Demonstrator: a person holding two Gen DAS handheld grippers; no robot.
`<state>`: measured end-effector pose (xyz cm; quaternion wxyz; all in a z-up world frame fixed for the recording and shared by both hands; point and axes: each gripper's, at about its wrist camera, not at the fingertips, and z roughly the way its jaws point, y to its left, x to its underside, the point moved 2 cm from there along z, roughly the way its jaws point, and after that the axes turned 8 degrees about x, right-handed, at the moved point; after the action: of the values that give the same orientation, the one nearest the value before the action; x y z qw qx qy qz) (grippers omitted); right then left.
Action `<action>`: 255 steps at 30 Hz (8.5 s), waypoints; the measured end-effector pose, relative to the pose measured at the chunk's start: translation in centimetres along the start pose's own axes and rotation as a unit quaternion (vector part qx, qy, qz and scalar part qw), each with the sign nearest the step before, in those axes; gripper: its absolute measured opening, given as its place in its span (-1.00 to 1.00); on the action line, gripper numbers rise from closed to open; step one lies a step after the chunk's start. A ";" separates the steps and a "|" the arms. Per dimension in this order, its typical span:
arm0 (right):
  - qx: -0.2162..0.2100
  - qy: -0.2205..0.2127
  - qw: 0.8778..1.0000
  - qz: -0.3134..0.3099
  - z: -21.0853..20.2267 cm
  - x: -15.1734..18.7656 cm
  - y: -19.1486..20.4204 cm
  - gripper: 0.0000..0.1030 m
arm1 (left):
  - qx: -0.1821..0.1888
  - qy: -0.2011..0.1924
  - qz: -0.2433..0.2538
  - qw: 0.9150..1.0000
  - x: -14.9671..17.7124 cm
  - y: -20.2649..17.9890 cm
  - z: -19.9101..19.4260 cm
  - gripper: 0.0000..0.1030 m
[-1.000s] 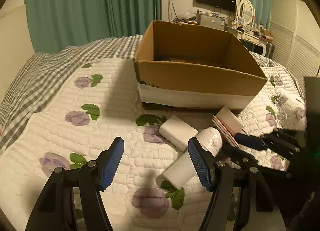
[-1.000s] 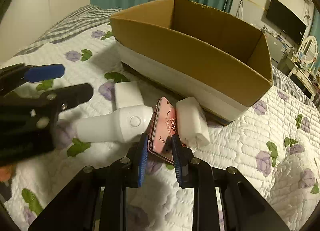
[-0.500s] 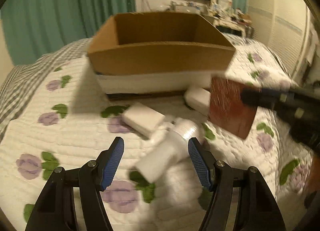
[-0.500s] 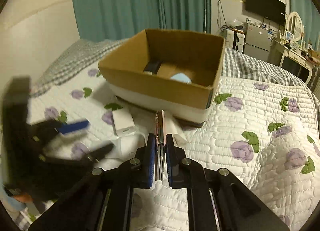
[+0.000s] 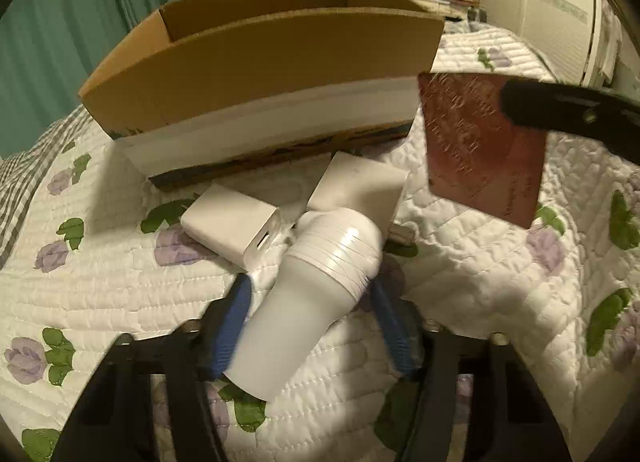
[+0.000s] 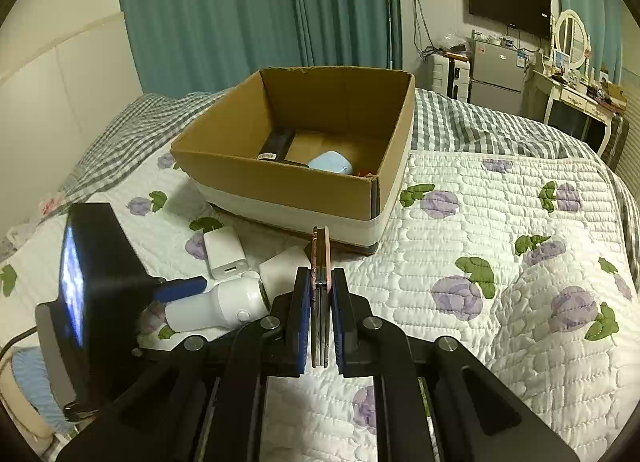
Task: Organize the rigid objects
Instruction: 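Grasp the white hair dryer with the left gripper while the right gripper holds the phone case, then lower the hair dryer and phone case into the box and open both grippers, then grasp the white charger block with the right gripper, then grasp the white square box with the left gripper while the right gripper holds the charger, then lower the white box and charger block into the cardboard box and open both grippers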
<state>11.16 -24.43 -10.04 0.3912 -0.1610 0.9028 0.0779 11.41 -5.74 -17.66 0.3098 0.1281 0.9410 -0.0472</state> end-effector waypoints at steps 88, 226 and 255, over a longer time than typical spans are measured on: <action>0.057 -0.127 0.990 -0.023 1.3 -15.8 -1.5 0.18 | -0.038 -0.170 -0.110 0.979 -14.9 9.2 -11.0 0.29; 0.057 -0.103 0.993 0.025 7.9 -18.7 -3.5 -0.02 | 0.011 -0.139 -0.062 0.988 -22.3 9.0 0.4 0.28; 0.078 -0.074 0.994 0.030 10.9 -18.3 -4.5 0.19 | -0.021 -0.151 -0.109 0.982 -21.3 11.5 -1.9 0.33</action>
<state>31.90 -21.56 -4.18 0.4660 -0.0967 0.8789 0.0311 29.96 1.09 -3.60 0.4441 0.0098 0.8924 -0.0792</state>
